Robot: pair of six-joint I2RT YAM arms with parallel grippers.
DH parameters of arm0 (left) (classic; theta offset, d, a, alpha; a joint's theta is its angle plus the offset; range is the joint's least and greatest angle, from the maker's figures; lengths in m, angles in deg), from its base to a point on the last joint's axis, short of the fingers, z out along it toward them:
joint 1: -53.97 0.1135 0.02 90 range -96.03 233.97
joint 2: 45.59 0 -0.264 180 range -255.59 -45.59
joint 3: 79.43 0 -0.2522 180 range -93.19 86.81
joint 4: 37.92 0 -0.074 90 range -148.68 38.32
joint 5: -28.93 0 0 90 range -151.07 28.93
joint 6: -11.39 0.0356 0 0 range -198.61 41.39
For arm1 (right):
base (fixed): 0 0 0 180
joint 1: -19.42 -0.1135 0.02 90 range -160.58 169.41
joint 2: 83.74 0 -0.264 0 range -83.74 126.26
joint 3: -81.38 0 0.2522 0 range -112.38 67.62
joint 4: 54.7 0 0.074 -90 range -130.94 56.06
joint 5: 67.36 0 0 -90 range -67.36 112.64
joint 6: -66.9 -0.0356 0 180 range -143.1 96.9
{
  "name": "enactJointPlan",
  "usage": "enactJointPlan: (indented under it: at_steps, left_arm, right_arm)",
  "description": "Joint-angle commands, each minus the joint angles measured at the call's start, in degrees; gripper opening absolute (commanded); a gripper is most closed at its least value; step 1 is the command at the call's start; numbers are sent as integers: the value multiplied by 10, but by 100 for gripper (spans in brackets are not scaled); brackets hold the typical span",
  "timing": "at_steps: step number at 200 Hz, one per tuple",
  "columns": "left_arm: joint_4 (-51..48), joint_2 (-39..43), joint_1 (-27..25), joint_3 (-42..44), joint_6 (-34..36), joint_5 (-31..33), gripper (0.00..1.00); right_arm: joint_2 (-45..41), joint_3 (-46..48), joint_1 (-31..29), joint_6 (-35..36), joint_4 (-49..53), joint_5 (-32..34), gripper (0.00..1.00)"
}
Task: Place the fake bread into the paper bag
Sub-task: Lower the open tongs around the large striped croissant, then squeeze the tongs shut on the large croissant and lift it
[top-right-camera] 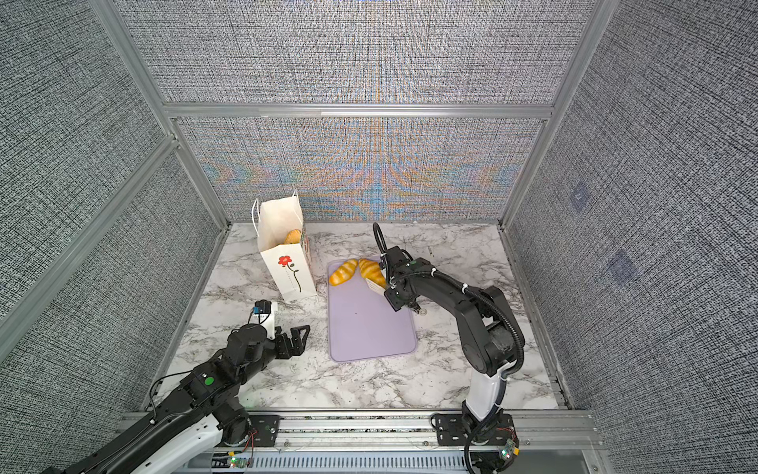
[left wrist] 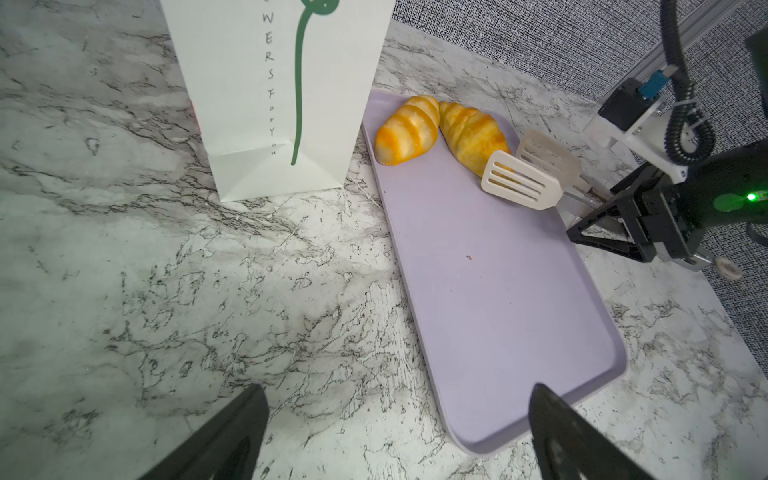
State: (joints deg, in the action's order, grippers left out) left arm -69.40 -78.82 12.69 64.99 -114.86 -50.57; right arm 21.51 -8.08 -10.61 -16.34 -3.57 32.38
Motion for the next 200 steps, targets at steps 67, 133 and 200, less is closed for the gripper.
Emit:
enactJointPlan:
  at_steps: [67, 133, 200]
  left_arm:
    - [-2, 5, 0, -2, 1, 6, 99]
    - [-2, 3, -1, -4, -1, 7, 99]
    - [-23, 21, -1, -11, 3, 20, 99]
  right_arm:
    - [50, -50, 5, 46, -25, -31, 64]
    - [82, -81, 9, 54, -8, -44, 62]
    - [67, -69, 10, 56, 12, -44, 48]
